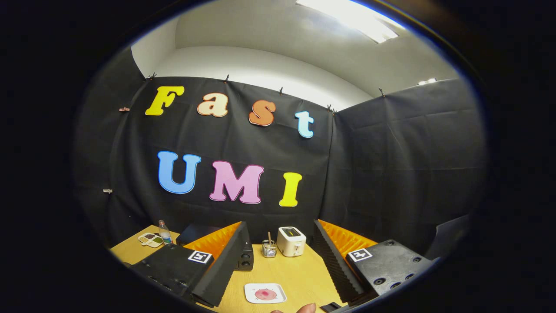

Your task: Open the toaster oven, put the food inside, and close the toaster oven door.

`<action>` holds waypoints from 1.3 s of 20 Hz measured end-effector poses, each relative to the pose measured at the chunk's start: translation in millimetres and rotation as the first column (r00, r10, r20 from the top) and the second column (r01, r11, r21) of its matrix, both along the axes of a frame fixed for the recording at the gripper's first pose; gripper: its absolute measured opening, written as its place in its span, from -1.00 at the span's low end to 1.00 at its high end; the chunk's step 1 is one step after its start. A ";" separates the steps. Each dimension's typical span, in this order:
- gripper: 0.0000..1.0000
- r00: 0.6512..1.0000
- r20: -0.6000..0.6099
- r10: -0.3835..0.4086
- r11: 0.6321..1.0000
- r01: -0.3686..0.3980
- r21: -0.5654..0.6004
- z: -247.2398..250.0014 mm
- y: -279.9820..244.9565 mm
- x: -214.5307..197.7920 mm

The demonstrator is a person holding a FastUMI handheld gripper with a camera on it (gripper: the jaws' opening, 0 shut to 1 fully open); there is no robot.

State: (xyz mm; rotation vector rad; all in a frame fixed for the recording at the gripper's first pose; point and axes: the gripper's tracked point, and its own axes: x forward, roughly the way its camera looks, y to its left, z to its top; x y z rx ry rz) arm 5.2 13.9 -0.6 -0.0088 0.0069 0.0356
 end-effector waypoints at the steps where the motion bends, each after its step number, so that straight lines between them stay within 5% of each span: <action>1: 0.95 1.000 -0.001 0.000 1.000 0.000 -0.001 -1.5 -0.3 1.0; 17: 0.94 0.998 -0.029 0.050 0.999 -0.050 0.015 -14.5 29.8 26.0; 26: 0.95 0.962 -0.130 0.240 0.970 -0.230 0.084 -89.1 153.8 110.0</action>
